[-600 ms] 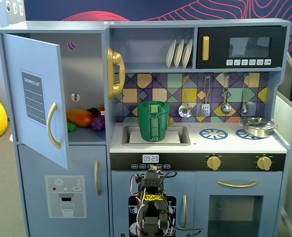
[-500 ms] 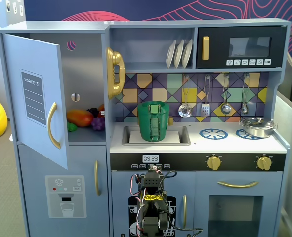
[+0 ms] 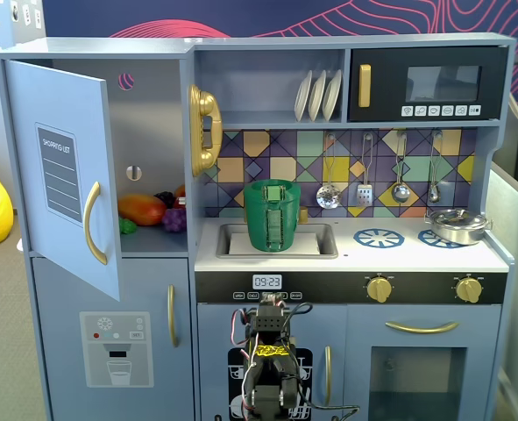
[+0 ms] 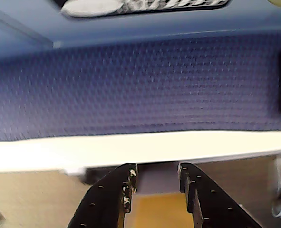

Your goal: Take off the lid from the green recipient and place it on the counter

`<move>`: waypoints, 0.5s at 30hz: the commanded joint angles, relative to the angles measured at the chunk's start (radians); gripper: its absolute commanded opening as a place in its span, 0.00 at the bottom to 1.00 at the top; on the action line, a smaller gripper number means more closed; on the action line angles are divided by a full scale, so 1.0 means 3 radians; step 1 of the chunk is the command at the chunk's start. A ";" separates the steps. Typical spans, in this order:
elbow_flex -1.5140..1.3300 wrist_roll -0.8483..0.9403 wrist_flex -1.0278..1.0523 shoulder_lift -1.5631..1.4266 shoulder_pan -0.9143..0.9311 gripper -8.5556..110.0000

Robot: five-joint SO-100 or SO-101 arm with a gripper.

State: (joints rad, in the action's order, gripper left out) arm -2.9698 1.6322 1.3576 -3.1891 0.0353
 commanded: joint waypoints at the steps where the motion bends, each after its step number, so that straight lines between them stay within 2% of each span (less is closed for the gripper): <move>1: 0.0562 0.0230 -0.0271 0.0061 0.0230 0.07; 8: 0.1871 0.0363 -0.1769 0.0516 0.0332 0.07; 11: 0.2327 0.0496 -0.2127 0.0787 0.0297 0.07; 15: 0.2638 0.0363 -0.2480 0.0961 0.0276 0.22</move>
State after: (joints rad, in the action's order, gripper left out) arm -2.3224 1.7487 0.7271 -2.9621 0.1150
